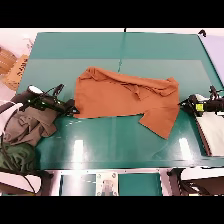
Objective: Fold the shirts.
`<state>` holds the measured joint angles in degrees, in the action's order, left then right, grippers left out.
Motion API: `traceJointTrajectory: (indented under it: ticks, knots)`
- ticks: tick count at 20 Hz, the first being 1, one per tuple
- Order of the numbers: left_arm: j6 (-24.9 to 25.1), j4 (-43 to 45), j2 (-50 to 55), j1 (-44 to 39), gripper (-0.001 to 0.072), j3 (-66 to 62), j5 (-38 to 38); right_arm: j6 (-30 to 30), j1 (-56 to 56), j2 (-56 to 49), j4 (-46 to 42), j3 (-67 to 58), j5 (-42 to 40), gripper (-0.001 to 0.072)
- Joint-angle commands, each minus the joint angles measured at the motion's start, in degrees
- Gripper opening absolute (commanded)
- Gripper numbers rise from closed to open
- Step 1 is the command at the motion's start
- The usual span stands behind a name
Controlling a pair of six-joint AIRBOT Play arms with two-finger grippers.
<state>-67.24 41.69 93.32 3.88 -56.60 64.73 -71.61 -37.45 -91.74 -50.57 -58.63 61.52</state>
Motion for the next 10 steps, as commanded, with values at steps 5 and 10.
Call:
traceJointTrajectory:
  ticks: [5, 10]
  knots:
    - [0.3, -0.3, 0.0, 0.0, 0.0026, -0.1, -0.5, 3.0, 1.7, -2.3, -0.5, 0.3, 5.9, 0.0373]
    - [1.3, -0.3, 0.0, 0.0, 0.0026, -0.1, -0.5, 3.9, 1.8, -2.3, 1.2, 0.2, 2.6, 0.0183]
